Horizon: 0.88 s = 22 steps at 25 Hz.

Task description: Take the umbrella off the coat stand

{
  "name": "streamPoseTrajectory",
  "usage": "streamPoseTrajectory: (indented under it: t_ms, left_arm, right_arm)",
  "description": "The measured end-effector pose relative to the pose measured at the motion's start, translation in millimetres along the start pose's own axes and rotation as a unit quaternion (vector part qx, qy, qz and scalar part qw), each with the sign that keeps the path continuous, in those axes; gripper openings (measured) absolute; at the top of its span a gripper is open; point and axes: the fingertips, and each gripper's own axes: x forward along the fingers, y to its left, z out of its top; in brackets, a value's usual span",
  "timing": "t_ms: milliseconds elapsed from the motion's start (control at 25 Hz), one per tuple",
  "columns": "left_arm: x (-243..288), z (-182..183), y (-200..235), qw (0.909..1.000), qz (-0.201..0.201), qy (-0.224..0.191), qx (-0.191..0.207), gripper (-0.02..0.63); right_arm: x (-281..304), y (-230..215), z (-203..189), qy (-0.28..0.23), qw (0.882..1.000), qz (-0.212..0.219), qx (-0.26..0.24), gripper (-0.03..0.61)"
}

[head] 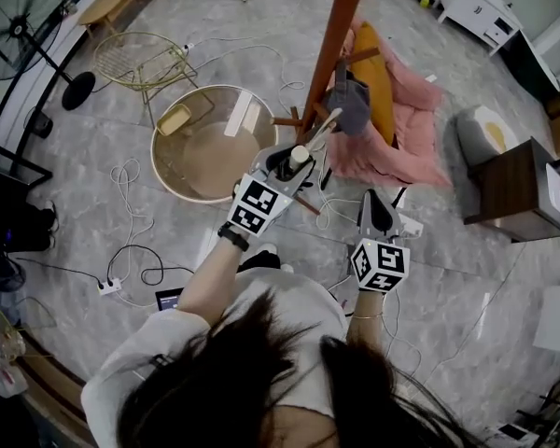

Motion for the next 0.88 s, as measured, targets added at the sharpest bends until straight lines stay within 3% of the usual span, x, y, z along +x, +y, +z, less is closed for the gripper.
streamPoseTrajectory:
  t_ms: [400,880]
  left_arm:
    - [-28.8,12.8,-17.8,0.9999,0.009,-0.006,0.007,0.204]
    - [-75.1,-15.2,-48.2,0.9993,0.03,0.017,-0.013,0.204]
  right_arm:
    - [-12.4,4.4,4.5,-0.012,1.0,0.024,-0.001,0.003]
    - [-36.1,9.4,-14.2,0.004,0.999,0.041,-0.002,0.003]
